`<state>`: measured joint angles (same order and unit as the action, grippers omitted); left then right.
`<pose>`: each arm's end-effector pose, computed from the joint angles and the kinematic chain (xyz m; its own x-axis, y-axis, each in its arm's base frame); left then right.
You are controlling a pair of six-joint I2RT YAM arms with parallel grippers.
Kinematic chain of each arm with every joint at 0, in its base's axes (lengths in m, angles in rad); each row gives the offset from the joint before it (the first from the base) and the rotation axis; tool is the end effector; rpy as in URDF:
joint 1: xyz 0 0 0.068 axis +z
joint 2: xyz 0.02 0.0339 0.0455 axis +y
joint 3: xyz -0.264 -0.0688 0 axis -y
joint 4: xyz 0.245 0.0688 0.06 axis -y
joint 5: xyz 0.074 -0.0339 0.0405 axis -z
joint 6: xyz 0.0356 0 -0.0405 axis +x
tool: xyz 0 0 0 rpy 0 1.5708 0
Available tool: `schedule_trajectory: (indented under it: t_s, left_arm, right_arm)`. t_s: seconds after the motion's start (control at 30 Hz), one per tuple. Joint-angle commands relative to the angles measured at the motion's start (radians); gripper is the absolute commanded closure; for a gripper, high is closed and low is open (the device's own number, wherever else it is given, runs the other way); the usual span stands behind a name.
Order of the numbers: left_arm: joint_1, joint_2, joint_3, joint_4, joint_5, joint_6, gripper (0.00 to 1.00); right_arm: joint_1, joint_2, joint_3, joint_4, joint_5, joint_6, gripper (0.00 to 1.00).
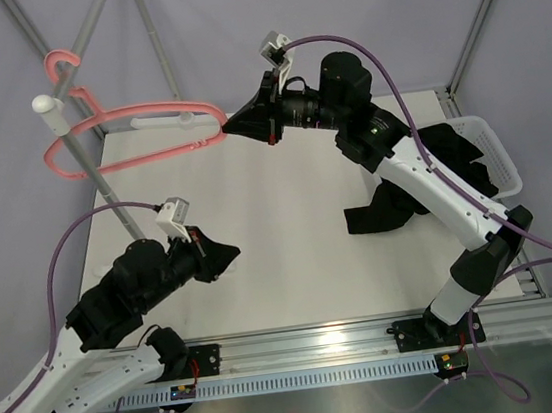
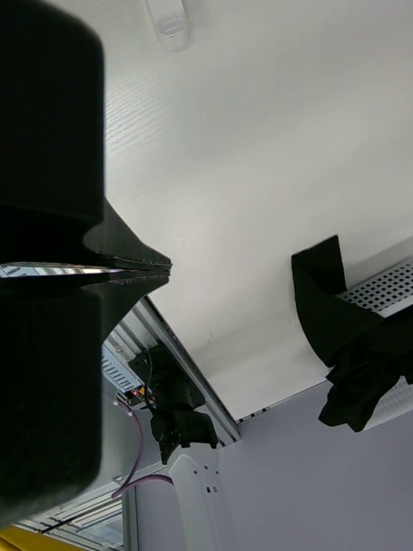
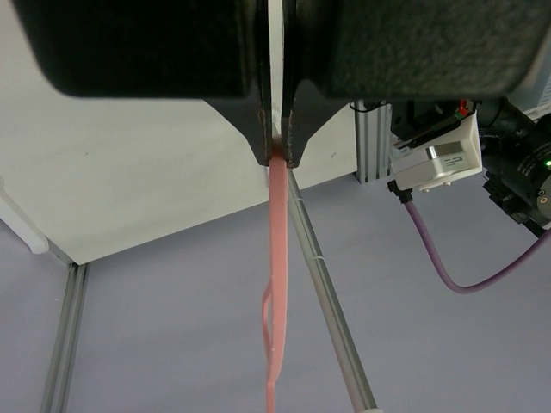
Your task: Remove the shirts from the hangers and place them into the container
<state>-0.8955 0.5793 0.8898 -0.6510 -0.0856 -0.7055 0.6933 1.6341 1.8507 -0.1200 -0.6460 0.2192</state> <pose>0.0756 -0.0896 0.3535 -0.6305 -0.2462 -0.7361 0.4183 0.6911 -0.5895 0.2671 0.2498 0.4981 -0.1388 0.1104 -0.9841 -0.9641 0.2123 0.1598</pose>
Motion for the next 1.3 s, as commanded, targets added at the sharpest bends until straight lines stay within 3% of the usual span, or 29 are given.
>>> schedule_trajectory:
  t_s: [0.0,0.27,0.33,0.43,0.47,0.5,0.57,0.63,0.73,0.77,0.87,0.97,1.07,1.27]
  left_arm:
    - [-0.005,0.016,0.005,0.067,0.000,0.003,1.00]
    - [-0.005,0.122,0.063,0.083,-0.054,0.018,0.99]
    - [-0.006,0.152,0.095,0.094,-0.072,0.029,0.88]
    - [-0.006,0.226,0.139,0.114,-0.094,0.040,0.84]
    - [-0.005,0.264,0.149,0.122,-0.106,0.038,0.75]
    - [-0.005,0.280,0.156,0.143,-0.111,0.043,0.67]
    - [-0.005,0.333,0.179,0.159,-0.143,0.044,0.55]
    - [-0.005,0.395,0.199,0.214,-0.166,0.054,0.42]
    - [-0.005,0.510,0.224,0.293,-0.169,0.076,0.31]
    - [-0.005,0.545,0.242,0.315,-0.161,0.083,0.29]
    - [-0.005,0.692,0.265,0.439,-0.114,0.135,0.25]
    - [-0.006,0.850,0.304,0.565,-0.066,0.199,0.21]
    - [-0.006,0.997,0.362,0.643,-0.007,0.259,0.17]
    - [-0.006,1.267,0.515,0.743,0.171,0.296,0.16]
  right_arm:
    - [-0.008,-0.071,-0.037,0.080,0.029,-0.026,1.00]
    - [-0.008,-0.132,-0.168,0.098,0.104,-0.018,1.00]
    - [-0.009,-0.149,-0.203,0.108,0.127,-0.014,1.00]
    - [-0.009,-0.178,-0.263,0.108,0.154,-0.014,1.00]
    - [-0.009,-0.190,-0.284,0.109,0.163,-0.020,0.96]
    - [-0.011,-0.201,-0.298,0.109,0.175,-0.020,0.77]
    - [-0.009,-0.238,-0.330,0.109,0.196,-0.023,0.62]
    - [-0.009,-0.279,-0.347,0.063,0.291,-0.024,0.35]
    - [-0.011,-0.353,-0.346,-0.053,0.438,-0.041,0.20]
    - [-0.015,-0.393,-0.343,-0.084,0.477,-0.046,0.10]
    - [-0.023,-0.491,-0.341,-0.200,0.650,-0.055,0.00]
    - [-0.078,-0.590,-0.323,-0.334,0.794,-0.034,0.01]
    - [-0.176,-0.672,-0.286,-0.496,0.822,0.005,0.00]
    - [-0.190,-0.784,-0.259,-0.684,0.917,0.025,0.01]
